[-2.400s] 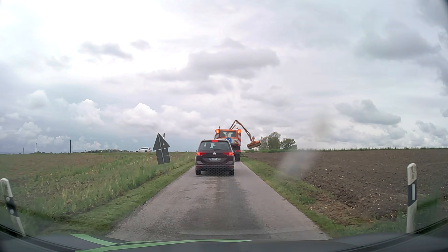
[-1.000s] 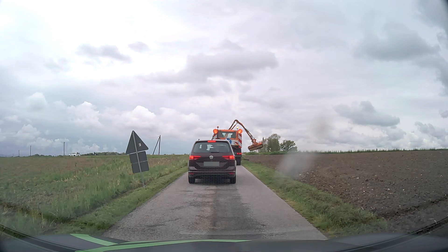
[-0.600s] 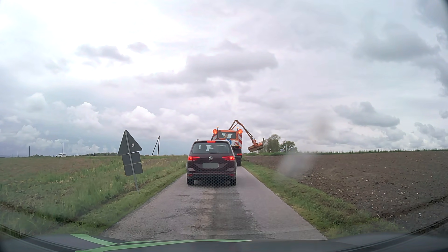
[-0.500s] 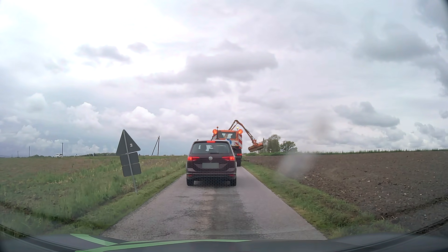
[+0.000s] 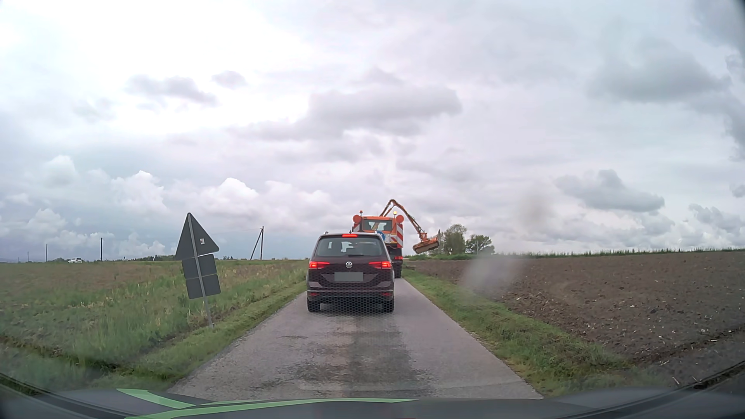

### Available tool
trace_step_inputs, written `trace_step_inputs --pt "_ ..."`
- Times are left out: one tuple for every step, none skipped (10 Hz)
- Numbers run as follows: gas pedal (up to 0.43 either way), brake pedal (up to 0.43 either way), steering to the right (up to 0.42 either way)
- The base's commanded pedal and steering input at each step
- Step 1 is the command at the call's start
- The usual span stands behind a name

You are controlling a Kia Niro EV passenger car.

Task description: Follow the waypoints while adhering to traffic rules and regulations

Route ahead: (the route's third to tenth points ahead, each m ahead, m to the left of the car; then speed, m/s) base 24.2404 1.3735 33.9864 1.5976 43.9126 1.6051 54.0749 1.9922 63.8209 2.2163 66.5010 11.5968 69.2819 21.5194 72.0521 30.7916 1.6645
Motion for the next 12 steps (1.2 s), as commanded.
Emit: trace_step_inputs --pt "0.0 0.018 0.003" --pt "0.0 0.018 0.001" --pt "0.0 0.018 0.001" --pt "0.0 0.03 0.001" --pt "0.0 0.043 0.001" --pt "0.0 0.055 0.001" --pt "0.0 0.061 0.001" --pt "0.0 0.067 0.001" --pt "0.0 0.067 0.001" --pt "0.0 0.067 0.001" --pt "0.0 0.067 0.001" --pt "0.0 0.067 0.001"
